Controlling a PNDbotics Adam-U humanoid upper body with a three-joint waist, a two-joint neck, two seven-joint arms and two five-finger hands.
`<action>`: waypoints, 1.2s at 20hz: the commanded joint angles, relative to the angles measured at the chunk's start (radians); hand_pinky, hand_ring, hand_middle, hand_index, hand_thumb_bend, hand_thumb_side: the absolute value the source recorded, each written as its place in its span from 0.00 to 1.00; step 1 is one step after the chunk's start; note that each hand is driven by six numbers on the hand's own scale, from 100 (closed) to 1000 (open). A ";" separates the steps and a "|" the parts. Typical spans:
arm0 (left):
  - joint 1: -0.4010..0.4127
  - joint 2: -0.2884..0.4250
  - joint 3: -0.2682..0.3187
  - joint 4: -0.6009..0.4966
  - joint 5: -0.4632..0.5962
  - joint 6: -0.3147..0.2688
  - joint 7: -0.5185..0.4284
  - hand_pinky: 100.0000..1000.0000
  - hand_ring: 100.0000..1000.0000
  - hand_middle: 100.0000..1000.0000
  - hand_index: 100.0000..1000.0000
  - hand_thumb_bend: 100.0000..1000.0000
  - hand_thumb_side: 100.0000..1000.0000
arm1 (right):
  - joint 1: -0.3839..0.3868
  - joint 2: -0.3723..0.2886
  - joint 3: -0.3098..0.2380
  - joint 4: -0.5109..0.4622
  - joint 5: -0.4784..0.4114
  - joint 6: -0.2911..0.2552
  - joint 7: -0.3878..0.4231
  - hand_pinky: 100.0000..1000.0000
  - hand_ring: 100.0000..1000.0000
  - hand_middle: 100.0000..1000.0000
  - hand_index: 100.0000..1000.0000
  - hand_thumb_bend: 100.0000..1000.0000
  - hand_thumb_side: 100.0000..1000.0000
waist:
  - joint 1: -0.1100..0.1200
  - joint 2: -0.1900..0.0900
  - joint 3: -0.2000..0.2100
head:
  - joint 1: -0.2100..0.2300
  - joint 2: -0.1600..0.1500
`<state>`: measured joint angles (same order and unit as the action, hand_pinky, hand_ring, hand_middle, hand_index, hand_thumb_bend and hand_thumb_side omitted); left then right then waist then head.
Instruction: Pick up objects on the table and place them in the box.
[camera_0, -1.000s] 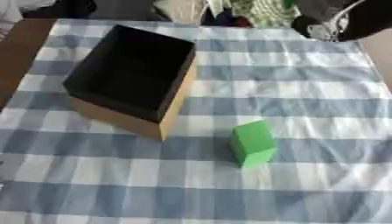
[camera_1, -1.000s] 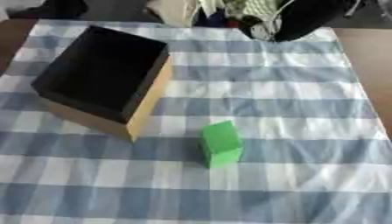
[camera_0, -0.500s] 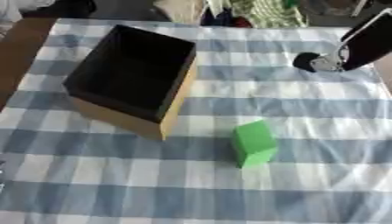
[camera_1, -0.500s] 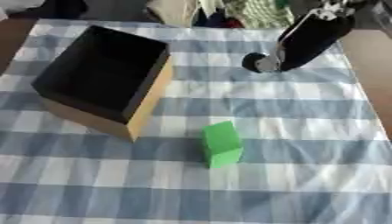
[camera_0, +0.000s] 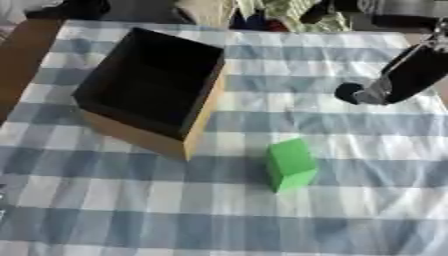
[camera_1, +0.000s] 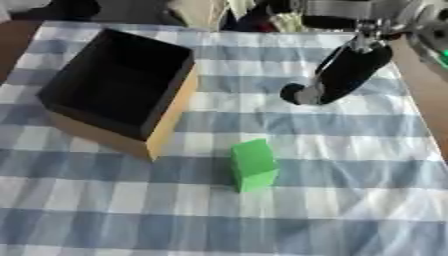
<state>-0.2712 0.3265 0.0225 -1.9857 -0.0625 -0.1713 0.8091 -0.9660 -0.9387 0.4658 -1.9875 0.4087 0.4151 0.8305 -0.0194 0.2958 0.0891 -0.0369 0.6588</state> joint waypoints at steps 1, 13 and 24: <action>-0.006 0.024 0.000 -0.014 -0.006 0.000 -0.004 0.55 0.71 0.53 0.68 0.27 0.27 | 0.005 -0.016 0.007 -0.013 -0.028 0.107 0.076 0.99 1.00 0.92 0.98 0.25 0.00 | 0.003 -0.015 0.002 | -0.002 0.003; -0.009 0.020 -0.004 -0.014 -0.002 0.000 -0.009 0.55 0.71 0.53 0.68 0.27 0.27 | 0.039 0.021 0.094 -0.013 -0.061 0.186 0.076 1.00 1.00 0.95 1.00 0.26 0.25 | 0.007 -0.012 0.009 | -0.009 0.002; -0.010 0.018 -0.004 -0.014 0.000 0.001 -0.011 0.55 0.71 0.53 0.68 0.27 0.26 | 0.086 0.047 0.156 -0.013 -0.122 0.231 0.076 1.00 1.00 0.94 1.00 0.22 0.15 | 0.009 -0.009 0.012 | -0.012 0.002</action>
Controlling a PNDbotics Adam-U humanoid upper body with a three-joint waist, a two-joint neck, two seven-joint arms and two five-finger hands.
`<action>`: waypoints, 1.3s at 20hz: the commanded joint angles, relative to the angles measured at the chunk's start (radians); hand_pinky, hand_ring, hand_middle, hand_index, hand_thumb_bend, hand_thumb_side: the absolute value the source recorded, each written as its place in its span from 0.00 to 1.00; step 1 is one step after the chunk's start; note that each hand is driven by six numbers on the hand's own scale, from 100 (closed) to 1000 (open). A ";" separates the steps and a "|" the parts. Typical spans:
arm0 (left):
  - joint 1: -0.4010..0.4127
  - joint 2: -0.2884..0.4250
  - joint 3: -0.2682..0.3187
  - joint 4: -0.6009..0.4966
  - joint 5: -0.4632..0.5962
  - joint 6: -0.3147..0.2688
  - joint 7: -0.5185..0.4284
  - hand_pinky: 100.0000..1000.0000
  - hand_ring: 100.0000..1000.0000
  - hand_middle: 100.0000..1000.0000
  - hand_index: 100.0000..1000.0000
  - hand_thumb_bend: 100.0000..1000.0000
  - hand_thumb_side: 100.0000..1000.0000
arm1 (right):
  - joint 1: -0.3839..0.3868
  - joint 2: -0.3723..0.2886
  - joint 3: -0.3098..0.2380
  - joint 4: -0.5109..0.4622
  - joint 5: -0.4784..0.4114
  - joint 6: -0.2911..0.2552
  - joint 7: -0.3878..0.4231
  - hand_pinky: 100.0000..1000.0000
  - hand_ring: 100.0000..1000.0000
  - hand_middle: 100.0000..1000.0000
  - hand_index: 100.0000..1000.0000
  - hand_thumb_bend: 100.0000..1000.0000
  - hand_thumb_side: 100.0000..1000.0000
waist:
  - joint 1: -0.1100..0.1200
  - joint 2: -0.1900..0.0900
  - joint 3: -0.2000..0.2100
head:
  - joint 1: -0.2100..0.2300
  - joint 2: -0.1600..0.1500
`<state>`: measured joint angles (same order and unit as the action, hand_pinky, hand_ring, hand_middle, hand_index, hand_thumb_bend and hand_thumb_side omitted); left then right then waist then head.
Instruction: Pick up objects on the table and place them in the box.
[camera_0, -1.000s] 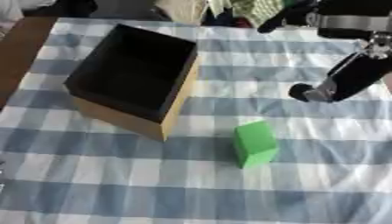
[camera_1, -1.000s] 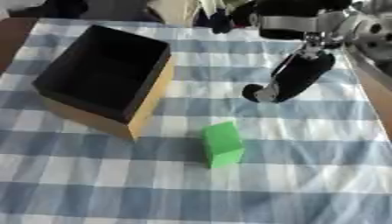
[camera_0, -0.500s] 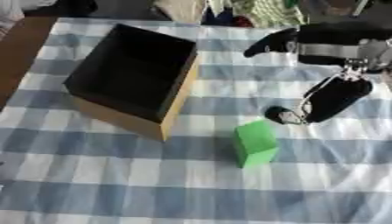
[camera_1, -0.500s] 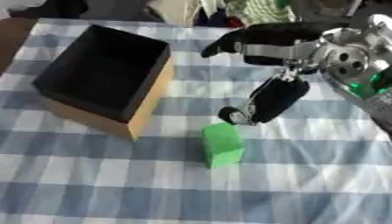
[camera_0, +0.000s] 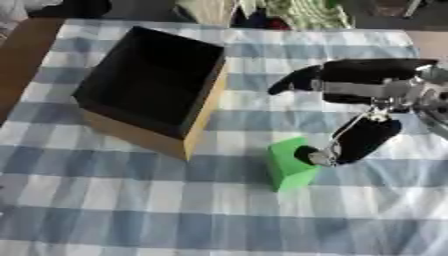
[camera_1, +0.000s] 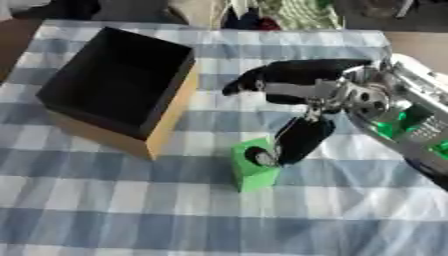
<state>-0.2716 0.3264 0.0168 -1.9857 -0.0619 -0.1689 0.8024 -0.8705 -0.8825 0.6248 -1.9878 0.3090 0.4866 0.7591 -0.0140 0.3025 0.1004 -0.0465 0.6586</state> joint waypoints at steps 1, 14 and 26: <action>-0.010 0.019 0.002 -0.014 -0.001 -0.002 -0.004 0.55 0.71 0.53 0.68 0.27 0.25 | -0.007 -0.008 -0.004 -0.012 -0.029 0.160 0.148 1.00 1.00 0.94 1.00 0.21 0.15 | 0.004 -0.016 0.000 | -0.002 0.002; -0.014 0.015 -0.002 -0.014 0.003 -0.001 -0.011 0.55 0.71 0.53 0.68 0.26 0.25 | 0.071 -0.017 0.029 -0.012 0.031 0.201 0.148 1.00 1.00 0.93 1.00 0.27 0.20 | 0.006 -0.011 0.005 | -0.006 -0.002; -0.016 0.012 -0.007 -0.014 0.007 0.000 -0.018 0.55 0.71 0.53 0.68 0.26 0.26 | 0.095 -0.030 0.030 -0.012 0.105 0.230 0.148 1.00 1.00 0.92 1.00 0.31 0.22 | 0.009 -0.007 0.009 | -0.008 -0.006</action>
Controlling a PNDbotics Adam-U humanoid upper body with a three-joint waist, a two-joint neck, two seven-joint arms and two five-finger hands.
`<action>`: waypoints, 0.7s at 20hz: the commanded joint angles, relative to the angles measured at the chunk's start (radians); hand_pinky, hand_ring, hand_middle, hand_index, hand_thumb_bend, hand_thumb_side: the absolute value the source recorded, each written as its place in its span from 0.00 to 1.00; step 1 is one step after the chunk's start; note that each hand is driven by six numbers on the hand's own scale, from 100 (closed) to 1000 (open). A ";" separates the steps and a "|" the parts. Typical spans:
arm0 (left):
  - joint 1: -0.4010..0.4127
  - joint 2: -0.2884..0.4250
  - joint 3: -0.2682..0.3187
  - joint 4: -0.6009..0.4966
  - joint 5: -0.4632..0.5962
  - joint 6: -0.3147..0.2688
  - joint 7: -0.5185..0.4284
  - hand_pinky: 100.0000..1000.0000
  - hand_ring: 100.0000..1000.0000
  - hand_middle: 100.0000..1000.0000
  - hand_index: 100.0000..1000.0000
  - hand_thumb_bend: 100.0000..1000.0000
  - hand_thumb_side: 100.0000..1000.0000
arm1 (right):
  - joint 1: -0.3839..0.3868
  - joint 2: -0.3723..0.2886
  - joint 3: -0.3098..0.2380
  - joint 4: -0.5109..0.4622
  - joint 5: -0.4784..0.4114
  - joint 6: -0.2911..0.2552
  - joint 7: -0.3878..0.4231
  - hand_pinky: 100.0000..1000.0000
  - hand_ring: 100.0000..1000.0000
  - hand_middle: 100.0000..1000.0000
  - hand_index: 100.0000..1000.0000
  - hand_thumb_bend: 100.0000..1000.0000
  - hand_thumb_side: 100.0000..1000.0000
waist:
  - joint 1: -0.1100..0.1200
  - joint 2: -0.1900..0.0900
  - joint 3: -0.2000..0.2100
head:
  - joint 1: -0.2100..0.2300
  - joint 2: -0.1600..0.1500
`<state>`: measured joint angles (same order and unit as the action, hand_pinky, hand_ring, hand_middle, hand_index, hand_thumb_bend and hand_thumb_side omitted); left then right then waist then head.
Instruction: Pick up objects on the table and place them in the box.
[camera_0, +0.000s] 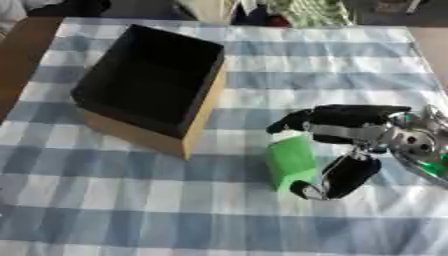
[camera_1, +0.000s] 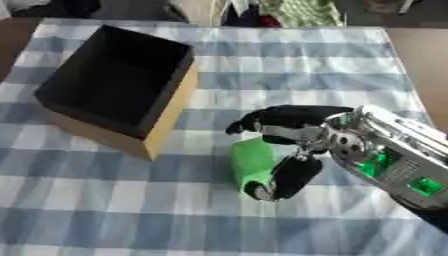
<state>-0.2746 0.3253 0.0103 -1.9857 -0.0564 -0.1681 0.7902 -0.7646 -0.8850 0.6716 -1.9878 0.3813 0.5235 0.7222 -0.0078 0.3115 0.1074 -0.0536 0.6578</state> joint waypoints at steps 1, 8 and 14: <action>-0.013 0.013 0.000 -0.014 0.002 -0.001 -0.005 0.55 0.71 0.53 0.68 0.26 0.26 | -0.013 -0.028 -0.017 -0.012 0.047 0.194 0.185 1.00 1.00 0.92 1.00 0.31 0.22 | 0.003 -0.016 0.002 | -0.002 -0.005; -0.013 0.011 -0.001 -0.014 0.003 -0.002 -0.006 0.55 0.71 0.53 0.67 0.26 0.26 | -0.019 -0.022 0.006 -0.012 0.085 0.203 0.185 1.00 1.00 0.92 1.00 0.34 0.21 | 0.002 -0.011 0.004 | -0.006 -0.007; -0.011 0.010 -0.001 -0.014 0.004 -0.001 -0.007 0.55 0.71 0.53 0.67 0.26 0.26 | -0.025 -0.016 0.028 -0.012 0.088 0.222 0.185 1.00 1.00 0.92 1.00 0.34 0.21 | 0.003 -0.009 0.007 | -0.008 -0.007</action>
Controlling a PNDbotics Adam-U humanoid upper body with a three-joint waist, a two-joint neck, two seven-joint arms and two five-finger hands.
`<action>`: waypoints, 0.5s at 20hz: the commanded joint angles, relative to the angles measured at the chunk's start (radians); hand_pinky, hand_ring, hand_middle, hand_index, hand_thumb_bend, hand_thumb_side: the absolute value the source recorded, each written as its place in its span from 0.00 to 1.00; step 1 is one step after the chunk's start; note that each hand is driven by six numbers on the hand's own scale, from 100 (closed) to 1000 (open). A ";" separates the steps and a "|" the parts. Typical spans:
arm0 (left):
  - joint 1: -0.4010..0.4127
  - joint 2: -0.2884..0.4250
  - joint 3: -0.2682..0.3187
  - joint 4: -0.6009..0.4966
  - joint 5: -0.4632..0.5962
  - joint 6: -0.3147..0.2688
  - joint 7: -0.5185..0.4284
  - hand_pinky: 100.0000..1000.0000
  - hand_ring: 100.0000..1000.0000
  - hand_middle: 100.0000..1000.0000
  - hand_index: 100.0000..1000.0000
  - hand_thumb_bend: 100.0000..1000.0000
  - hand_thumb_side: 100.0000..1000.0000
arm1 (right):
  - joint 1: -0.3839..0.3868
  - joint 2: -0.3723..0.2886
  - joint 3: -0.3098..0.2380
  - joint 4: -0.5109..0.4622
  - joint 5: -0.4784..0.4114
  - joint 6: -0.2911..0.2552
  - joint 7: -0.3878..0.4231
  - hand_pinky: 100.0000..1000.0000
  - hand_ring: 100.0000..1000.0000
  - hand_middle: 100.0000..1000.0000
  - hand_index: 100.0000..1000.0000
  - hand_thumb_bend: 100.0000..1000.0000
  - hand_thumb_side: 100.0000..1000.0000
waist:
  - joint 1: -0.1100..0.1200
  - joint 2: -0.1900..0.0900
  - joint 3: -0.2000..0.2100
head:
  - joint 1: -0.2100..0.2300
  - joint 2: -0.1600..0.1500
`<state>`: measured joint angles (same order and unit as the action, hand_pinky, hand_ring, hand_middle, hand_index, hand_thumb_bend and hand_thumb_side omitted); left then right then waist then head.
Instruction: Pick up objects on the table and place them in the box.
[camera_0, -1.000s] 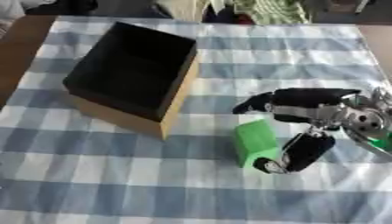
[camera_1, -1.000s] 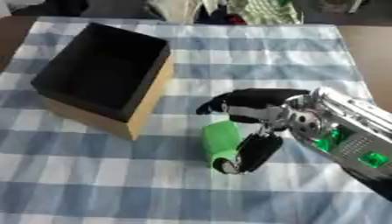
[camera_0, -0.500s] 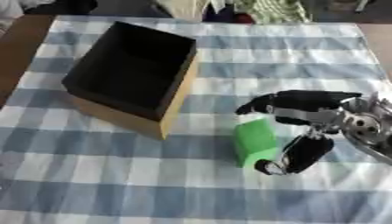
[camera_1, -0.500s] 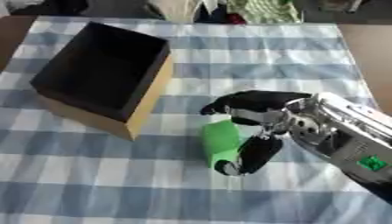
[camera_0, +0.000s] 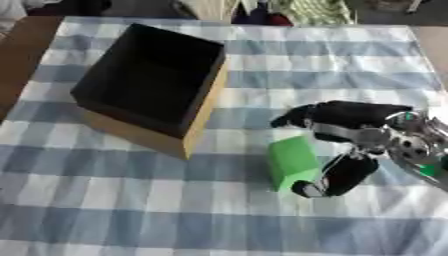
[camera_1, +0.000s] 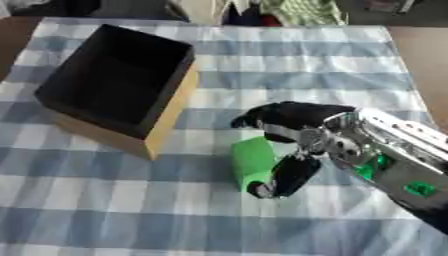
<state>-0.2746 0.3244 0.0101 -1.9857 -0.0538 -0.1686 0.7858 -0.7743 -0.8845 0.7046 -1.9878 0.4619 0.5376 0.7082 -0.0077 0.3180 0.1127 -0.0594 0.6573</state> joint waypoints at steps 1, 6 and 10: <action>-0.011 0.010 -0.001 -0.014 0.002 -0.001 -0.003 0.55 0.71 0.53 0.67 0.26 0.26 | -0.015 -0.016 -0.003 -0.012 0.007 0.209 0.199 1.00 1.00 0.92 1.00 0.36 0.18 | 0.003 -0.015 0.002 | -0.003 -0.007; -0.010 0.006 -0.002 -0.014 0.005 -0.001 -0.003 0.55 0.71 0.53 0.67 0.26 0.27 | -0.028 -0.006 0.026 0.019 -0.002 0.230 0.199 0.99 1.00 0.90 1.00 0.34 0.15 | 0.004 -0.009 0.006 | -0.011 -0.009; -0.008 0.005 -0.002 -0.014 0.006 0.000 -0.003 0.55 0.71 0.53 0.67 0.26 0.27 | -0.042 0.018 0.038 0.063 0.023 0.233 0.199 0.98 1.00 0.87 0.98 0.34 0.13 | 0.005 -0.007 0.009 | -0.016 -0.012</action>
<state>-0.2746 0.3185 0.0047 -1.9857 -0.0504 -0.1685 0.7855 -0.8004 -0.8593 0.7475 -1.9323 0.4733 0.5526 0.6931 -0.0057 0.3260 0.1194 -0.0725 0.6551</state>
